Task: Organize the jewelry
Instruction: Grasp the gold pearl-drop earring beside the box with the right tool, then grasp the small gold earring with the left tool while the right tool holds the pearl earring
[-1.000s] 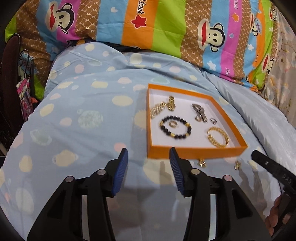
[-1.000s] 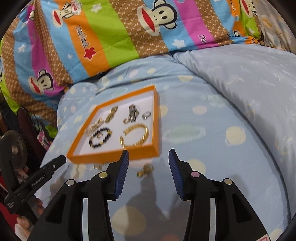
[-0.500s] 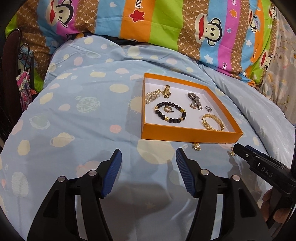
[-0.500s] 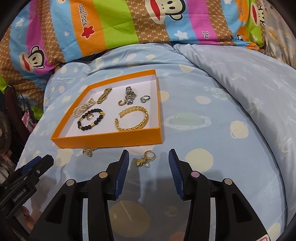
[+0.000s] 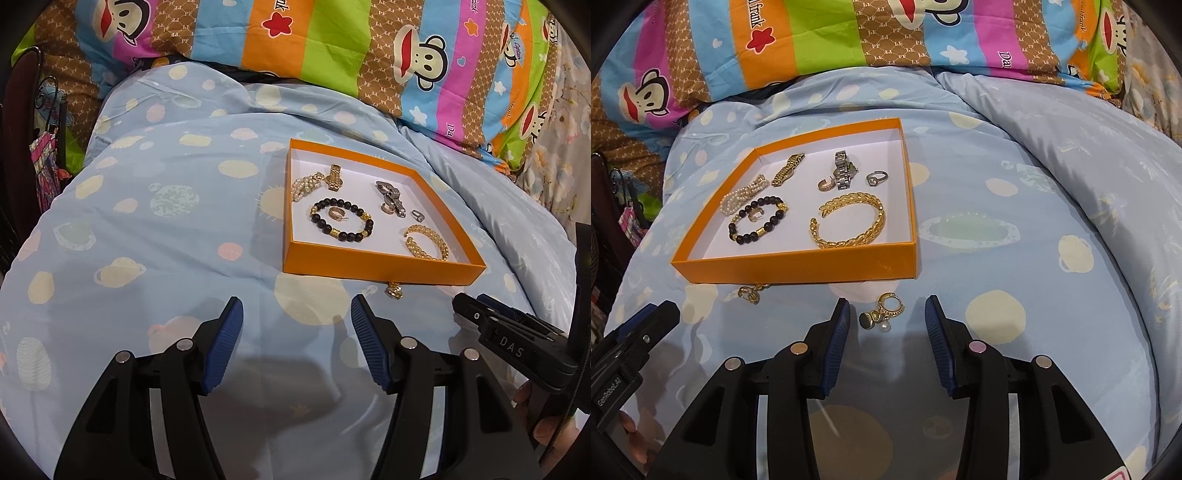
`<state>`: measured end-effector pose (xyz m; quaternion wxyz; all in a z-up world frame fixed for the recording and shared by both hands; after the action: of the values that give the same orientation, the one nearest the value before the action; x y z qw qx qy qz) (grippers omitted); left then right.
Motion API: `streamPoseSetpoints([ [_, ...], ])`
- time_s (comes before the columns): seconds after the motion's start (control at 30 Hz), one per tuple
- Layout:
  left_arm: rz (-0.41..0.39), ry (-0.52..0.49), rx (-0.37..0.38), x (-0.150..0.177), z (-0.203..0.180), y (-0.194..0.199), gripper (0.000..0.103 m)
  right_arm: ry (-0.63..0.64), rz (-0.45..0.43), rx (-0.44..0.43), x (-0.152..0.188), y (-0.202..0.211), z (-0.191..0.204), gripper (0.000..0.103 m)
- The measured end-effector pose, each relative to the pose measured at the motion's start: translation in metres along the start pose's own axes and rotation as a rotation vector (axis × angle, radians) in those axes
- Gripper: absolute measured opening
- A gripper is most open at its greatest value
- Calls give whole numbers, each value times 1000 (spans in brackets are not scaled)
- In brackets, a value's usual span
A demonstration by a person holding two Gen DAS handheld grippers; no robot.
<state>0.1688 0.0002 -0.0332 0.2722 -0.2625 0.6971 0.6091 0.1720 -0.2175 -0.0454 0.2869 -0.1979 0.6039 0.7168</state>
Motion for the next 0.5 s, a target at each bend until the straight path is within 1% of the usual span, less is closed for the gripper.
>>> streamPoseSetpoints([
  [0.07,0,0,0,0,0,0,59,-11,-2,6,1,1,-2,26],
  [0.23,3,1,1,1,0,-1,59,-35,-6,4,1,2,-7,8],
  [0.37,3,-5,7,2,-1,-2,59,-41,-12,-4,3,6,-7,8],
  [0.5,2,-40,18,4,-12,0,59,-52,-22,-29,10,14,-9,8],
])
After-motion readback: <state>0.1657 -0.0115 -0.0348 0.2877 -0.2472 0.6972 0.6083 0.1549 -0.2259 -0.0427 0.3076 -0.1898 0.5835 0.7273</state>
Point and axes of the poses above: each gripper's, at about its wrist camera, not at the fingertips, and y roughly against the way its jaws point, z to its left, x to its underside, the point moved 4 cm from there along -y, roughly the way its jaws point, and after that the axes turned 7 degrees about -x, right-handed, at the moved point
